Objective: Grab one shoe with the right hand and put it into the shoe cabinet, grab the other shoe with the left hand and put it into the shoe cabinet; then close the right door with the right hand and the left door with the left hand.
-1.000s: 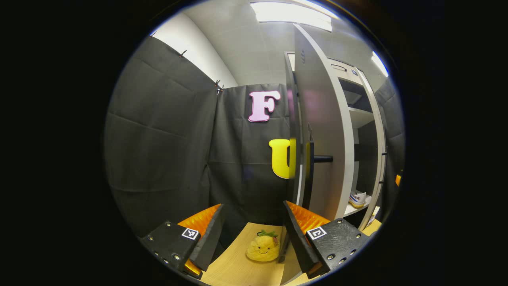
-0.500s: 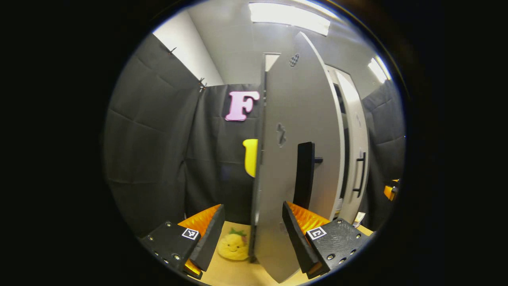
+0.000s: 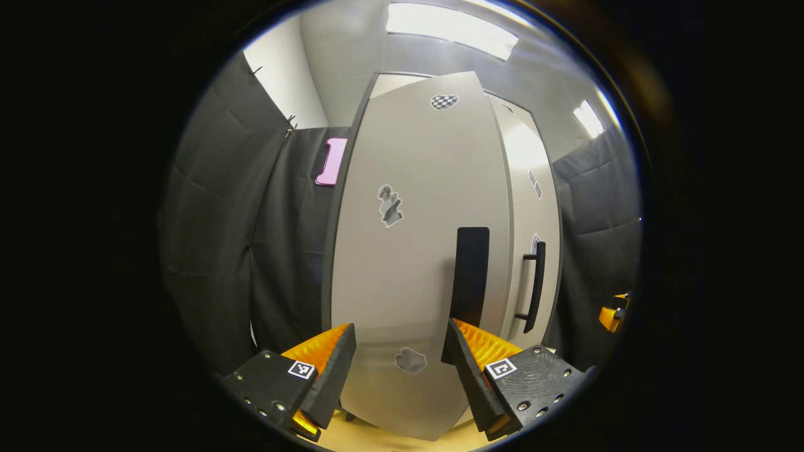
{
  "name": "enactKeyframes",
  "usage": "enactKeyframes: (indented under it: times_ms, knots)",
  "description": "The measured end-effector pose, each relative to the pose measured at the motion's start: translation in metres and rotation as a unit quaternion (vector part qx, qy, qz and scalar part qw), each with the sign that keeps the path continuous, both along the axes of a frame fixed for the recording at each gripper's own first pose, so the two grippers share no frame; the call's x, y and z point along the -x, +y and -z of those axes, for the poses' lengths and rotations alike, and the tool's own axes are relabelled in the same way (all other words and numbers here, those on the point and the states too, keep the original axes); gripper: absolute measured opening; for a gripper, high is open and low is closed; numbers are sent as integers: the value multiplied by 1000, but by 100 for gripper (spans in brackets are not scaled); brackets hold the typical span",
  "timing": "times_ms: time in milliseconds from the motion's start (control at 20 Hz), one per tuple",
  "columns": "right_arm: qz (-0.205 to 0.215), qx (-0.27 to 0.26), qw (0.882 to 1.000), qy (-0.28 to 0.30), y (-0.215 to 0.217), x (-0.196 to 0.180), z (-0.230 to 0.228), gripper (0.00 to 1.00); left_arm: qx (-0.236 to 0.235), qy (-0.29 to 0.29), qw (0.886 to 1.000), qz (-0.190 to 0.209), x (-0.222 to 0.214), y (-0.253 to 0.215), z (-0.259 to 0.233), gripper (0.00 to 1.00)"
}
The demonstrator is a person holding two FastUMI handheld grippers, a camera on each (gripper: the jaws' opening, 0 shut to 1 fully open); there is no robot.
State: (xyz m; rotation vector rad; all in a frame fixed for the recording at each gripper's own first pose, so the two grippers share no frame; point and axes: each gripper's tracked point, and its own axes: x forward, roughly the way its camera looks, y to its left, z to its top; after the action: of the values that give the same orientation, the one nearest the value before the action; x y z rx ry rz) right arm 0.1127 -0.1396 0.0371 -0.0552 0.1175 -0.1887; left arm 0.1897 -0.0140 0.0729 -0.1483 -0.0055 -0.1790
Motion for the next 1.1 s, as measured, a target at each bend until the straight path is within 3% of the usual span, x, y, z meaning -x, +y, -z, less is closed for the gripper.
enactKeyframes:
  times_ms: [200, 450, 750, 1100]
  knots:
    - [-10, -6, 1000, 5, 1, -12, 8, 98, 11, 5, 1000, -3, -1, -4, 2, 79]
    - [-46, -11, 999, 3, 19, -22, 9, 99, -10, -4, 1000, -16, 10, -1, -1, 80]
    - [-61, -19, 998, -11, 46, 9, -10, 98, -49, -3, 999, -22, 61, 27, -1, 79]
    - [-65, -25, 997, -16, 72, 75, -18, 98, -62, 6, 998, -25, 135, 68, -3, 79]
